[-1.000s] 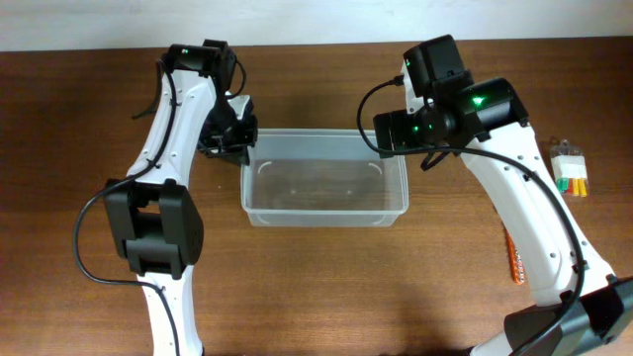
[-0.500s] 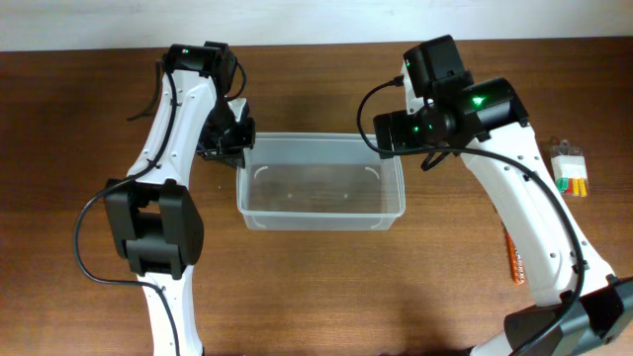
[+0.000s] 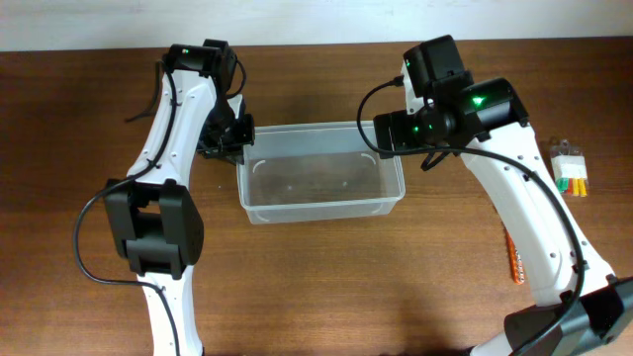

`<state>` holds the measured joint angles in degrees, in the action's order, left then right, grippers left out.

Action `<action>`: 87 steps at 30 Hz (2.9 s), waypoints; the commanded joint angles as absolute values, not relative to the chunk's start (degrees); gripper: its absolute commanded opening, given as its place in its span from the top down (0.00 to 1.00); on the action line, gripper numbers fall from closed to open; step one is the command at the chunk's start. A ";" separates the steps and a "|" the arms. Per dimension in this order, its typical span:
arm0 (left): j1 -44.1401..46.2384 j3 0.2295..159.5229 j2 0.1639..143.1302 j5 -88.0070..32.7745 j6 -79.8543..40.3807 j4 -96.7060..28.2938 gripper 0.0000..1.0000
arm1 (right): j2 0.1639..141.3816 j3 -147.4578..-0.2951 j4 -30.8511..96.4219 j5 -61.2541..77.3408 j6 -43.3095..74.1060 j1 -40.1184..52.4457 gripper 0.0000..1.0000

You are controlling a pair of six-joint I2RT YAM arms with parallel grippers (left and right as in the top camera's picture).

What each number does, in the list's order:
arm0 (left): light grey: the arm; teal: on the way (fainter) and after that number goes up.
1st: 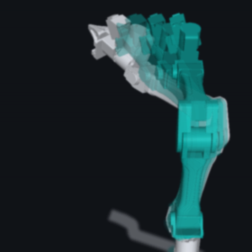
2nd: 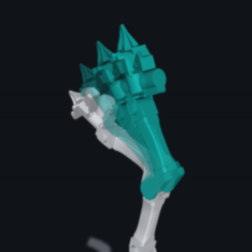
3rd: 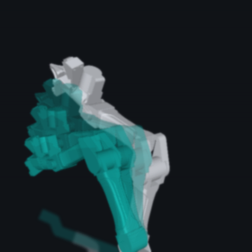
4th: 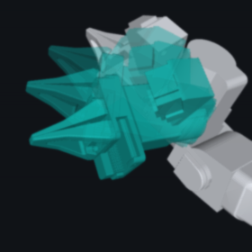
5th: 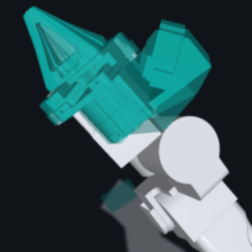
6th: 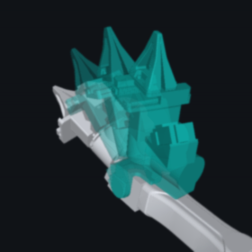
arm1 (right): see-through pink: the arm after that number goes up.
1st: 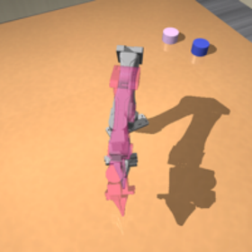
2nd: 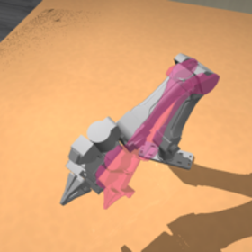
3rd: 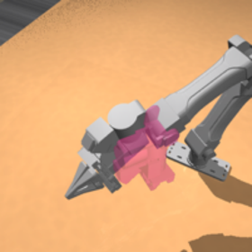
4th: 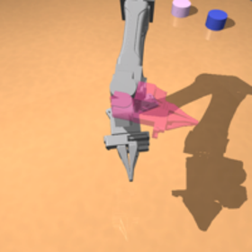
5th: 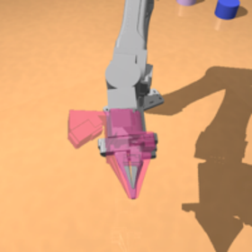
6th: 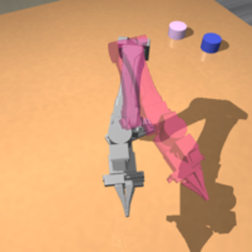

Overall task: Pack container
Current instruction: 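Slide the clear container rightward toward table center with left gripper, then open the left gripper and lift it away from the container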

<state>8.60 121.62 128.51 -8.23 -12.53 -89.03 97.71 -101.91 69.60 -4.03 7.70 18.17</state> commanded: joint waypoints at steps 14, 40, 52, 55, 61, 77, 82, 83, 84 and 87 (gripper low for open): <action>8.10 122.17 126.39 -4.73 -7.29 -91.55 0.98 | 97.89 -102.41 69.60 -5.19 7.70 17.91 0.01; 8.10 122.17 126.39 -8.08 -3.66 -91.61 0.65 | 97.89 -102.41 69.63 -5.15 7.73 17.93 0.01; 7.70 122.19 126.30 -7.09 -4.67 -89.19 0.64 | 97.89 -102.41 70.76 -1.80 7.94 17.93 0.01; 6.63 122.21 125.80 -7.25 -4.64 -87.05 0.64 | 97.89 -102.43 71.11 -1.67 7.97 17.93 0.01; 3.38 125.05 122.78 -9.76 -1.87 -83.64 0.63 | 97.89 -102.41 71.13 -1.65 8.49 17.93 0.01; -6.35 129.12 113.38 -10.07 -1.65 -87.02 0.01 | 104.38 -96.14 70.72 1.39 16.58 17.98 0.14; -8.80 129.10 113.40 -10.04 -1.65 -90.35 0.01 | 107.66 -96.09 70.65 1.74 21.21 17.98 0.21; -9.10 129.10 113.40 -10.04 -1.65 -90.56 0.01 | 108.22 -96.09 70.61 1.74 21.58 17.98 0.21; -9.39 129.10 113.40 -10.04 -1.65 -90.78 0.01 | 108.79 -96.09 70.48 1.72 22.00 17.98 0.21; -9.93 129.10 113.40 -10.04 -1.65 -91.05 0.01 | 110.13 -96.09 69.87 1.74 22.02 17.96 0.21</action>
